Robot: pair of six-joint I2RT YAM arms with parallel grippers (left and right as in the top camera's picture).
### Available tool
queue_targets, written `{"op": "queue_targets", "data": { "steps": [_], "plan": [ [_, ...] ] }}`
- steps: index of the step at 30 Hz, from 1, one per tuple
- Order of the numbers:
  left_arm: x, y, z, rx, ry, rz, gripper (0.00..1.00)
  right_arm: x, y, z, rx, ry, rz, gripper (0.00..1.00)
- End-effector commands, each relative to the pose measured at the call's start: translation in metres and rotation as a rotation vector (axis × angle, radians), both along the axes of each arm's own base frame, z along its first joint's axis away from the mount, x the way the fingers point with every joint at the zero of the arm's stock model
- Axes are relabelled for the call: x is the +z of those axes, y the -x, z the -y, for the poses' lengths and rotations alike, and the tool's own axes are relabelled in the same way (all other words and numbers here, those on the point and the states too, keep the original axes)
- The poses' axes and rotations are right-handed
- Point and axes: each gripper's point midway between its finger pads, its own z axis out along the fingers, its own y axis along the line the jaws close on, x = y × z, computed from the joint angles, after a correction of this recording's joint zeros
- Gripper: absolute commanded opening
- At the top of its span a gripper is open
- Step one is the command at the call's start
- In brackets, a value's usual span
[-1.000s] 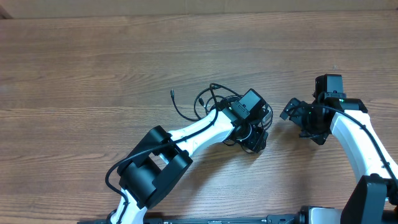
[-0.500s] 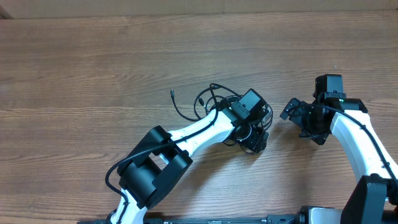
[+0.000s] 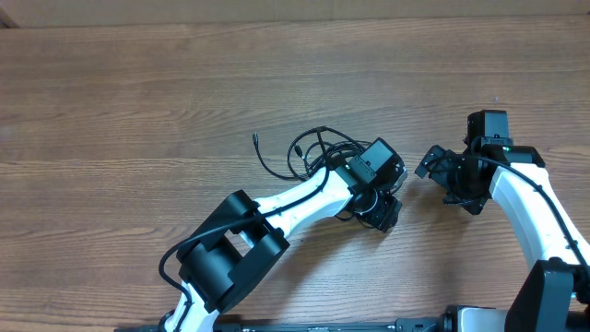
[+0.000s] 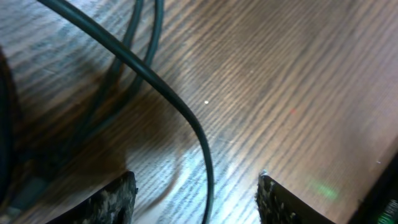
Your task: Untangle cables
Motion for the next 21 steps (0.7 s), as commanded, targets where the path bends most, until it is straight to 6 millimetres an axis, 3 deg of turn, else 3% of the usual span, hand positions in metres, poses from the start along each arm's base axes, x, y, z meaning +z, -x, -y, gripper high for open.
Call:
{"op": "queue_targets", "data": {
  "steps": [1,13,21],
  "plan": [
    [-0.0106,-0.0026,-0.0066,-0.003,-0.047,0.041,0.63,0.0002,-0.0022,0.0004,-0.008,-0.002,0.002,1.0],
    [-0.0179,0.0034,-0.0063,-0.013,-0.049,0.047,0.65,0.0002,-0.0022,0.0004,-0.008,-0.002,0.002,1.0],
    [-0.0179,0.0036,-0.0063,-0.015,-0.048,0.045,0.4,0.0002,-0.0022,0.0004,-0.008,-0.002,0.002,1.0]
  ]
}}
